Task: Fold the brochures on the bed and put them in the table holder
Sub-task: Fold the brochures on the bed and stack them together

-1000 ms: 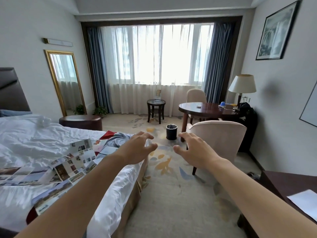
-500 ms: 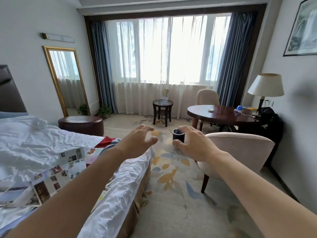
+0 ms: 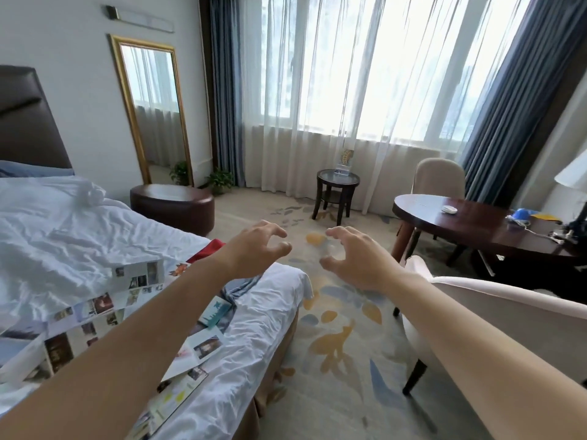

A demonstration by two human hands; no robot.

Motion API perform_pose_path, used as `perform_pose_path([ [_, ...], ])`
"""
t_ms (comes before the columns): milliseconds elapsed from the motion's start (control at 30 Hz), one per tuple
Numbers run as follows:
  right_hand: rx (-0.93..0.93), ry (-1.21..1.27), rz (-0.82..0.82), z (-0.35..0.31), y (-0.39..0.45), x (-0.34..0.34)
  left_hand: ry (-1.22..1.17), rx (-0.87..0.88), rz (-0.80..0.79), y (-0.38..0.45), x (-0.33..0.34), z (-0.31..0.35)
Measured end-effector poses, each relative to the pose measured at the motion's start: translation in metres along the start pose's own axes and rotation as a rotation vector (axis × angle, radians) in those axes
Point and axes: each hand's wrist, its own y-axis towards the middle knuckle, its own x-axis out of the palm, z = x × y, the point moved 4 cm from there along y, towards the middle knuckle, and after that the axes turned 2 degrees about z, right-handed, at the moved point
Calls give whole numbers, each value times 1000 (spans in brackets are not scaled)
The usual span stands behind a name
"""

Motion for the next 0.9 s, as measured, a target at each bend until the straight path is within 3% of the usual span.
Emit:
perform_pose_path([
  [333, -186, 21, -170, -26, 181, 125, 58, -242, -2, 93, -6, -147],
  [567, -365, 54, -315, -37, 303, 216, -25, -480, 62, 149, 7, -250],
  [900, -503, 58, -660, -88, 390, 377, -117, -830, 31, 161, 44, -396],
])
